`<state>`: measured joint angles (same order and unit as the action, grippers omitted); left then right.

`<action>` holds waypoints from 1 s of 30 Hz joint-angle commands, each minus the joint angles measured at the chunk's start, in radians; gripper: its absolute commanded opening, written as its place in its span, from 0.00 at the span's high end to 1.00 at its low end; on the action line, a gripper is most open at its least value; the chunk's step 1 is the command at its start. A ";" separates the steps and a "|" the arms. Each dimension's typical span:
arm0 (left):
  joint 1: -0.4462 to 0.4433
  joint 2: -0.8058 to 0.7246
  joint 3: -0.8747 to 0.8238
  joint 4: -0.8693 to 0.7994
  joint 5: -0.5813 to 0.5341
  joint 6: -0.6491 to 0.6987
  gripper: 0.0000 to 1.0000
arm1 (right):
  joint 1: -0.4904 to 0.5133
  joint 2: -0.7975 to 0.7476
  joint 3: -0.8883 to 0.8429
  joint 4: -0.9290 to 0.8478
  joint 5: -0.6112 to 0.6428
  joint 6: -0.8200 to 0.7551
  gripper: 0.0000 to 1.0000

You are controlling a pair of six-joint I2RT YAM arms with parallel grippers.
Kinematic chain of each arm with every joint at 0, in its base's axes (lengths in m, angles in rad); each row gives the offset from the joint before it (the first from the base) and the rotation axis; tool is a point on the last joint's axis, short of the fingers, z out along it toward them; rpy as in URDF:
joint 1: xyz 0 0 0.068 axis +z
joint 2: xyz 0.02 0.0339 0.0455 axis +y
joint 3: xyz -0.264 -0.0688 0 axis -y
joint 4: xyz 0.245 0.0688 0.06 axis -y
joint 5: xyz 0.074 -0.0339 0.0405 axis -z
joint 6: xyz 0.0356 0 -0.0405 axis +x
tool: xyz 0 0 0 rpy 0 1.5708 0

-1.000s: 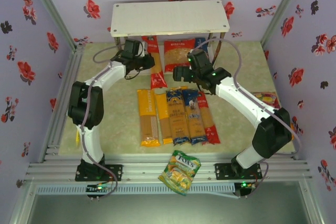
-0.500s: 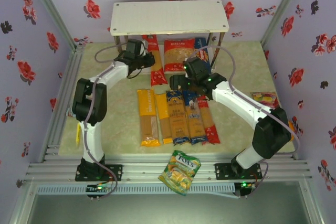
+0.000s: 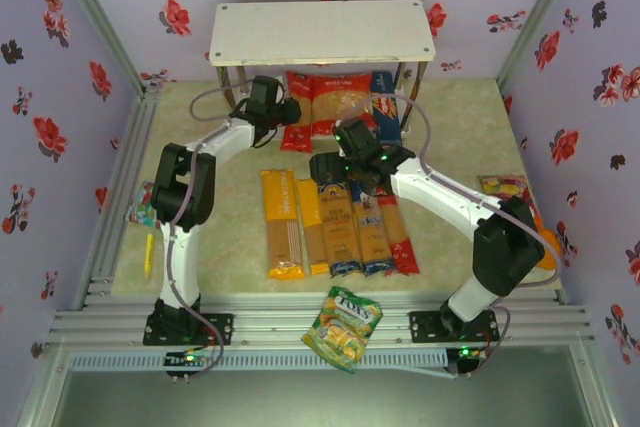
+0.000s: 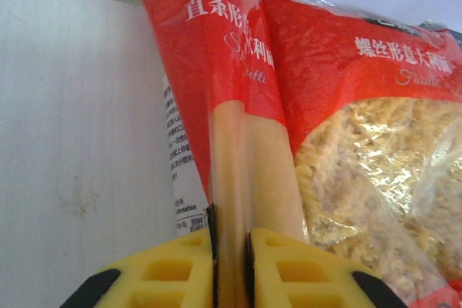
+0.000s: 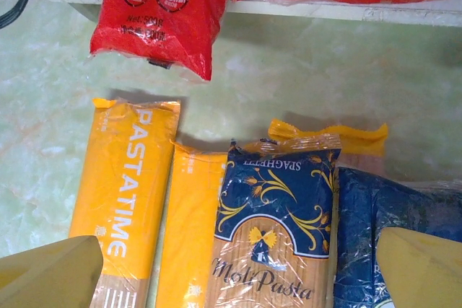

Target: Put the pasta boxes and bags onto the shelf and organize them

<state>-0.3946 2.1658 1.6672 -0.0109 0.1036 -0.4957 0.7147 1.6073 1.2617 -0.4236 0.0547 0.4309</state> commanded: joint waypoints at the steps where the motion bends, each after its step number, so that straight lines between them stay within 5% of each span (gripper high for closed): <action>1: 0.006 0.010 0.029 0.040 -0.059 0.036 0.80 | 0.006 0.015 -0.002 0.017 -0.006 0.019 0.02; 4: 0.006 -0.023 -0.009 0.046 -0.069 0.037 0.76 | 0.008 0.024 0.004 0.015 -0.006 0.022 0.02; 8: 0.006 -0.095 -0.084 0.107 -0.074 0.046 0.54 | 0.008 0.041 0.013 0.018 -0.016 0.031 0.02; 13: 0.008 -0.164 -0.120 0.118 -0.082 0.055 0.56 | 0.010 0.060 0.027 0.017 -0.019 0.043 0.03; 16: 0.006 -0.233 -0.157 0.128 -0.090 0.062 0.59 | 0.020 0.079 0.040 0.015 -0.034 0.045 0.13; 22: -0.020 -0.412 -0.273 0.045 -0.100 0.069 0.62 | 0.046 0.136 0.089 0.024 -0.044 0.064 0.46; 30: -0.063 -0.729 -0.549 -0.142 -0.195 0.059 0.58 | 0.065 0.267 0.184 0.038 -0.029 0.091 0.63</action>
<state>-0.4541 1.5276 1.1751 -0.0566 -0.0231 -0.4522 0.7700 1.8267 1.4002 -0.4061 0.0189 0.5079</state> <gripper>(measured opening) 0.414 0.384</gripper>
